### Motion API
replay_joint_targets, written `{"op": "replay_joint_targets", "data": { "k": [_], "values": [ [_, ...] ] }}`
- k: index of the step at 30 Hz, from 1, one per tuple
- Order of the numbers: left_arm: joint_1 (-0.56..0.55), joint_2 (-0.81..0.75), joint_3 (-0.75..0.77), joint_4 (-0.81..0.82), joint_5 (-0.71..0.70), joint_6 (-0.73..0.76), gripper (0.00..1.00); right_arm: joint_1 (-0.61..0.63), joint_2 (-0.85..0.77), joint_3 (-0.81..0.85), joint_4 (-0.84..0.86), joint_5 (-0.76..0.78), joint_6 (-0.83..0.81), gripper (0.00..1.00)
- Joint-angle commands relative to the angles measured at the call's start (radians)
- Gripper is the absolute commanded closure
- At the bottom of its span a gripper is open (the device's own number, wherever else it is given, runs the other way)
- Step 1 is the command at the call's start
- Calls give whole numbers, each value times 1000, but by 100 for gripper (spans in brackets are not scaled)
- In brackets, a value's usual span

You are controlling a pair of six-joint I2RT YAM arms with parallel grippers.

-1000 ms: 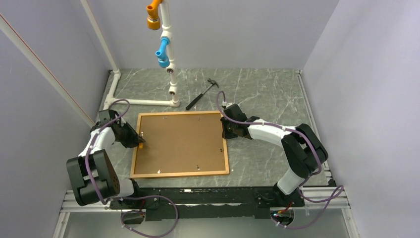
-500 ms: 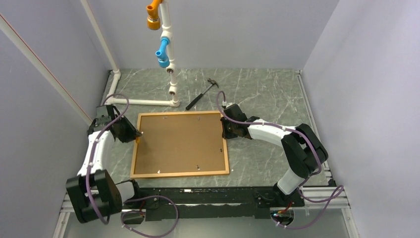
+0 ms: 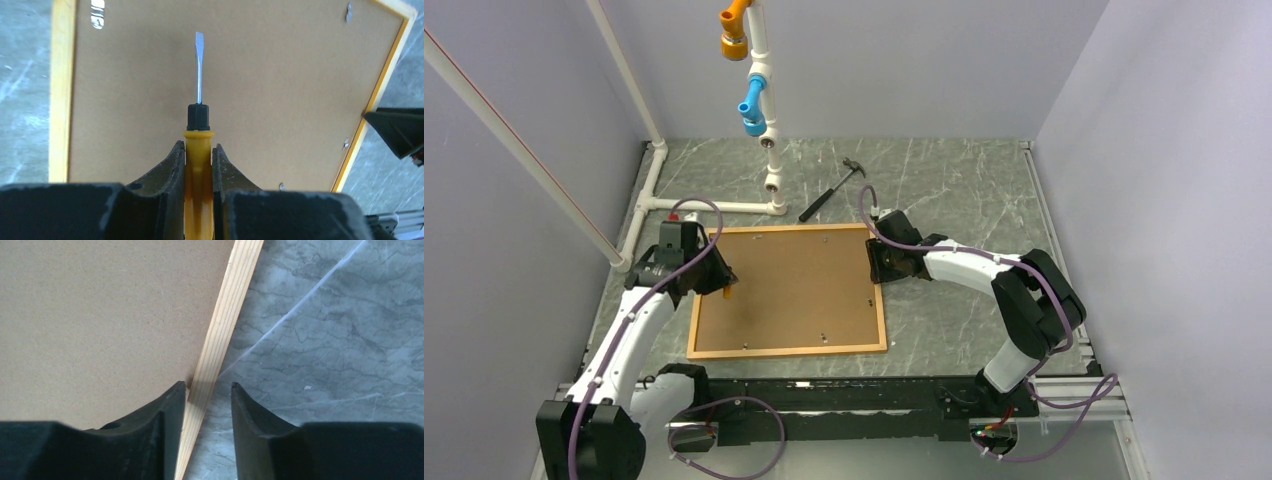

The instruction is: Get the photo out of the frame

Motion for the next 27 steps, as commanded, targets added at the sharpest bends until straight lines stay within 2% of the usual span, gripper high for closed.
{"op": "replay_joint_targets", "data": {
  "k": [1,3,6,9,13,20,24,27],
  "values": [
    [-72,-39,-25,27,-12,-65,100,5,-18,47,-30,28,-13,55],
    [-101,-45,-36,36,-7,-67,100,9,-8,54,-40,44,-8,51],
    [-137,-46,-45,38,-4,-55,100,15,14,62,-51,81,-1,51],
    [-170,-45,-58,42,0,-50,100,16,33,62,-51,120,12,59],
    [-219,-36,-85,67,23,-55,100,15,62,66,-52,186,37,63],
    [-293,-13,-82,89,37,-76,100,1,89,85,-98,378,41,80],
    [-343,-9,-87,125,65,-106,100,-9,81,99,-114,430,-12,78],
    [-382,14,-90,155,75,-118,100,-11,46,104,-101,404,-62,65]
  ]
}}
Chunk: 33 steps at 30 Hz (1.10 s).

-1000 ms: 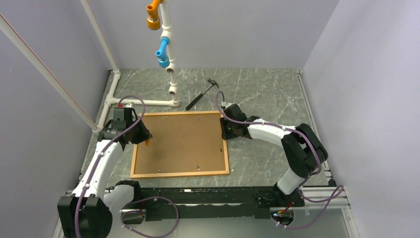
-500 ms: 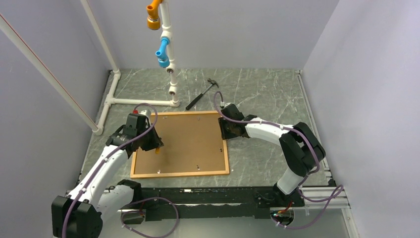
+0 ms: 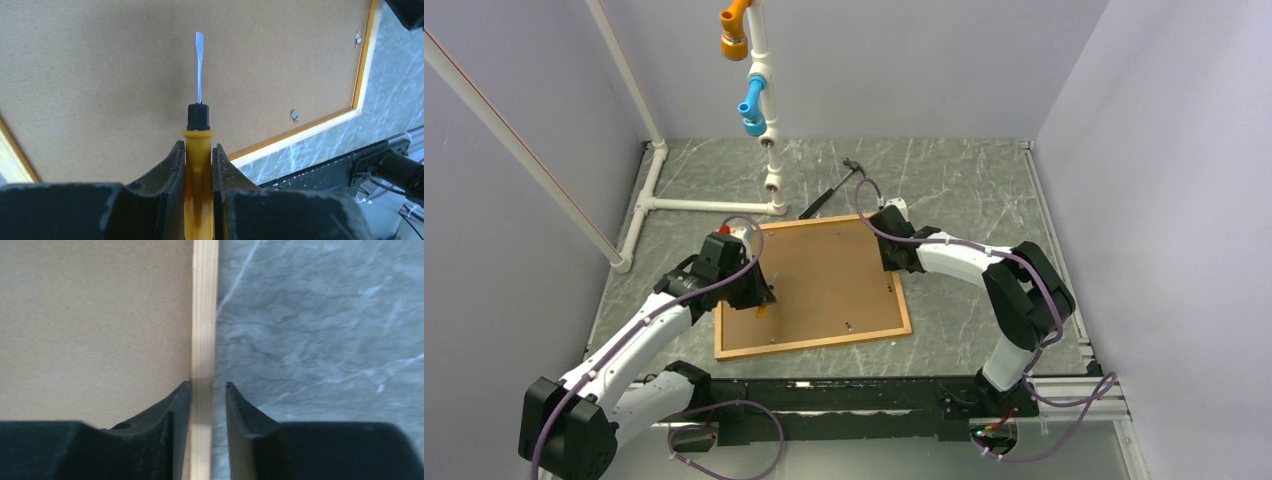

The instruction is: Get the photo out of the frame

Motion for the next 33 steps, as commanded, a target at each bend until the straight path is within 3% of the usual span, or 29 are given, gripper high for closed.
{"op": "replay_joint_targets", "data": {
  "k": [1,6,9,12,18,24,29,33],
  "values": [
    [-54,31,-1,88,42,-31,100,-16,-43,25,-44,76,-86,60],
    [-112,77,-2,160,85,-33,100,5,-154,72,-80,23,-100,39],
    [-126,79,-23,226,128,-107,100,44,-244,59,-32,-99,-127,30],
    [-127,92,-49,307,183,-241,100,140,-336,-7,86,-230,-160,24],
    [-132,99,-46,361,222,-441,100,398,-369,-43,188,-173,-115,21],
    [-133,79,-48,487,280,-387,100,352,-386,-96,283,-407,62,17],
    [-135,60,-149,768,450,-370,100,192,-440,-187,486,-731,196,18],
    [-145,13,-244,1021,463,-398,100,50,-444,-256,658,-941,359,23]
  ]
}}
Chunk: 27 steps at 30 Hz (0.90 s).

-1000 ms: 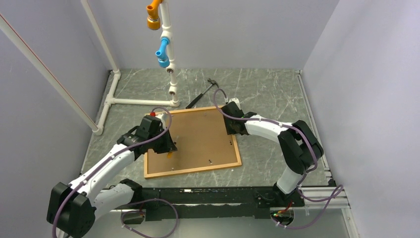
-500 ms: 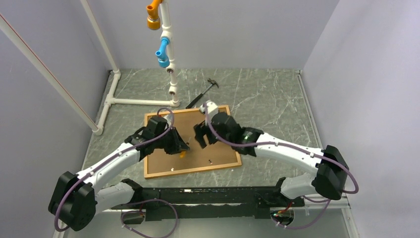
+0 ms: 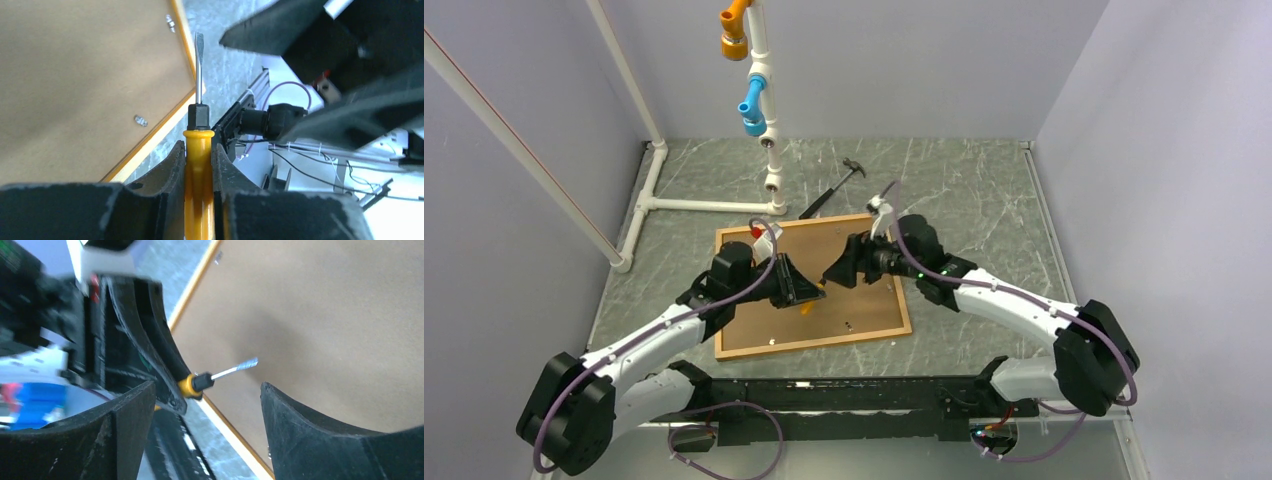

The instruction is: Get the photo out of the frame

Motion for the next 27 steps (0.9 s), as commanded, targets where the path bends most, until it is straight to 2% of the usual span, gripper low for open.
{"op": "replay_joint_targets", "data": {
  "k": [1,3,5,11,15,23,27],
  "values": [
    [-13,-72,-85,375,71,-19,100,-118,-30,-56,299,-312,229,23],
    [-16,-94,-113,445,72,-14,100,-143,-20,-74,369,-345,300,26],
    [-16,-100,-121,491,83,-10,100,-153,2,-67,386,-356,345,32],
    [-17,-94,-120,523,91,-7,100,-156,59,-59,482,-387,427,41],
    [-19,-112,-128,533,84,-2,100,-154,86,-76,540,-405,463,56],
    [-22,-154,-132,530,59,25,100,-133,150,-78,662,-428,530,73],
    [-28,-156,-127,522,59,33,100,-106,187,-60,708,-439,549,89]
  ]
}}
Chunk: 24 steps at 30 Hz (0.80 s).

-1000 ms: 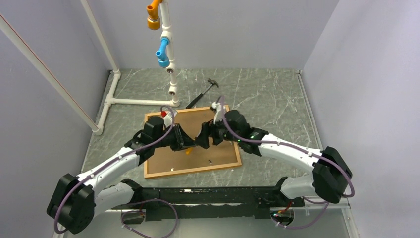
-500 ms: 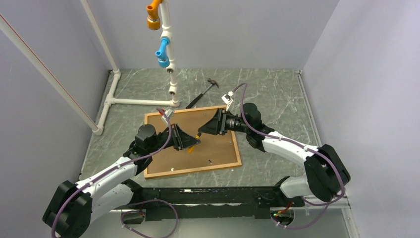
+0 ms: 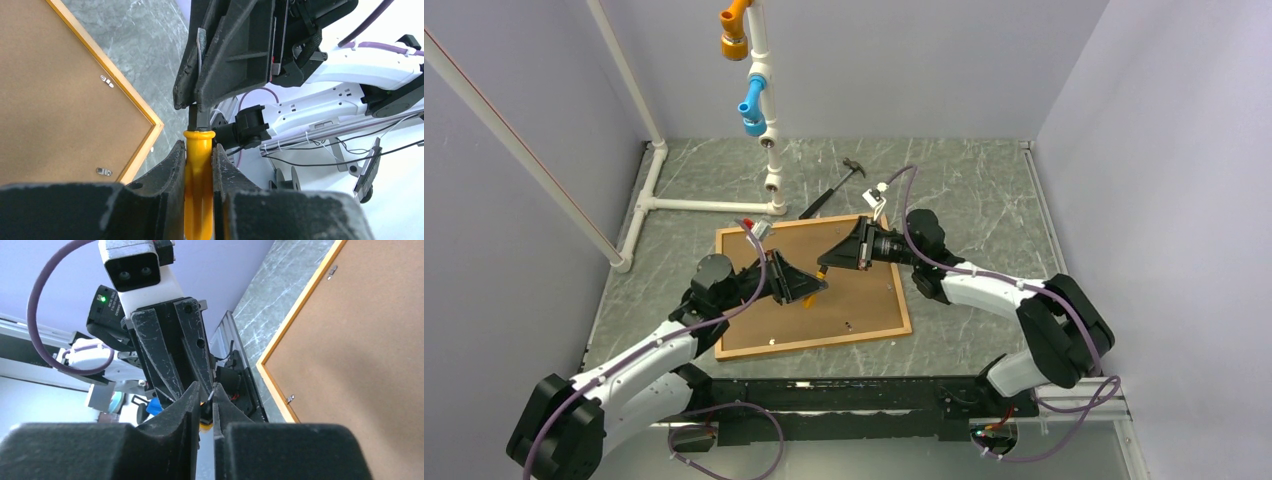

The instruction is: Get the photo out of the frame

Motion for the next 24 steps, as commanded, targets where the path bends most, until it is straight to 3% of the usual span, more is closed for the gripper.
{"op": "replay_joint_targets", "data": {
  "k": [1,5,8,9,12,16,24],
  "values": [
    [-12,-28,9,69,1,28,100,34,41,15,125,-28,33,98],
    [-13,-53,28,-43,-10,56,97,32,65,0,184,-50,49,100],
    [-12,-96,45,-174,-47,100,53,21,61,-4,187,-57,40,100],
    [-12,-116,48,-220,-64,120,44,19,62,6,176,-70,28,100],
    [-13,-168,87,-381,-105,214,31,19,72,74,76,-147,-56,100],
    [-13,-181,157,-531,-123,303,26,20,65,157,-134,-170,-186,100],
    [-13,-89,200,-468,-51,301,28,36,72,228,-244,-176,-257,100]
  ]
}}
